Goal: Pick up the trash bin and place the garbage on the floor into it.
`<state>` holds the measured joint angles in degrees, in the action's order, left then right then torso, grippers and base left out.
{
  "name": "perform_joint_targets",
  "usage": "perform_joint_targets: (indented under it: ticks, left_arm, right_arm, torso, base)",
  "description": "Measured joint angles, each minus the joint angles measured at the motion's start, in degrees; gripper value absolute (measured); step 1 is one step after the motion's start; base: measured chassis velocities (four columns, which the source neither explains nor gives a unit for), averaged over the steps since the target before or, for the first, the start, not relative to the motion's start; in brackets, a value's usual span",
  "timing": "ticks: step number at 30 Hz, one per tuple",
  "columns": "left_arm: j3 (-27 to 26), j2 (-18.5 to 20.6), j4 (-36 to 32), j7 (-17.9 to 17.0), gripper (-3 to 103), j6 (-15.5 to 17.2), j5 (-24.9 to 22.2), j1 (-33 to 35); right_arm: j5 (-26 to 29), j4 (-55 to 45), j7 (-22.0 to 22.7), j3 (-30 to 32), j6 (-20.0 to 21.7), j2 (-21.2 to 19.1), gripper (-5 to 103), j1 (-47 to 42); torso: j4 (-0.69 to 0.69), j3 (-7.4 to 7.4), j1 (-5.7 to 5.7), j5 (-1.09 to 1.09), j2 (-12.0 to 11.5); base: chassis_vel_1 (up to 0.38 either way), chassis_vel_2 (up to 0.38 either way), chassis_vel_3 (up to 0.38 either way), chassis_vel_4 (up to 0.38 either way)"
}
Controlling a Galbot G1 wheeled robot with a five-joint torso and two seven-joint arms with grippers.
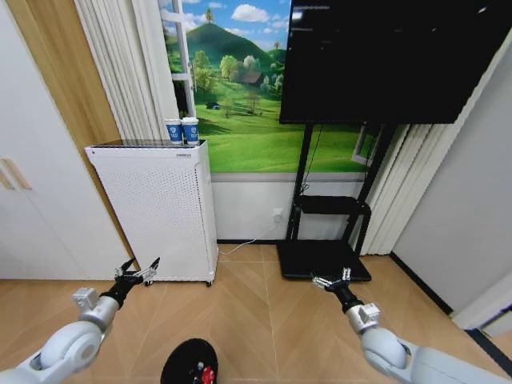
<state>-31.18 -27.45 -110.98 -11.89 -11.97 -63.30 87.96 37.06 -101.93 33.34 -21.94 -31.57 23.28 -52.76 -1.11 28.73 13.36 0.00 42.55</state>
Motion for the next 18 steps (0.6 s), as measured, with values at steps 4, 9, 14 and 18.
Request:
perform_joint_targets:
  ticks: [4,9,14,18]
  left_arm:
    - [-0.48,-0.59,-0.44,0.05,100,-1.85,1.71,1.27]
    - [-0.65,-1.63,0.09,1.16,100,-4.63,3.47,1.81]
    - [-1.84,-2.7,0.1,1.39,100,-5.19,4.06,3.28]
    - [-2.97,-3.81,-0.19,1.88,100,-5.64,4.41,5.03]
  right_arm:
    - [-0.78,0.43,0.7,0.6,0.0,0.22,100,-0.46]
    - [-2.16,1.82,0.4,1.13,-1.47,1.1,100,-1.02]
    - [-2.18,2.01,-0.38,1.58,-3.09,2.0,100,-1.44]
    - [-1.01,0.85,-1.41,2.14,-4.84,2.73,100,-2.22]
  torso:
    - [0.01,0.73,0.53,0.0,1.26]
    - [0.0,1.17,0.85,0.0,2.02]
    - [0.0,1.23,0.89,0.01,2.1]
    - [0.02,1.2,0.89,0.0,2.06]
  base:
    - [0.0,0.0,0.0,0.0]
    - [0.0,0.0,0.0,0.0]
    - [0.0,0.0,0.0,0.0]
    - [0.0,0.0,0.0,0.0]
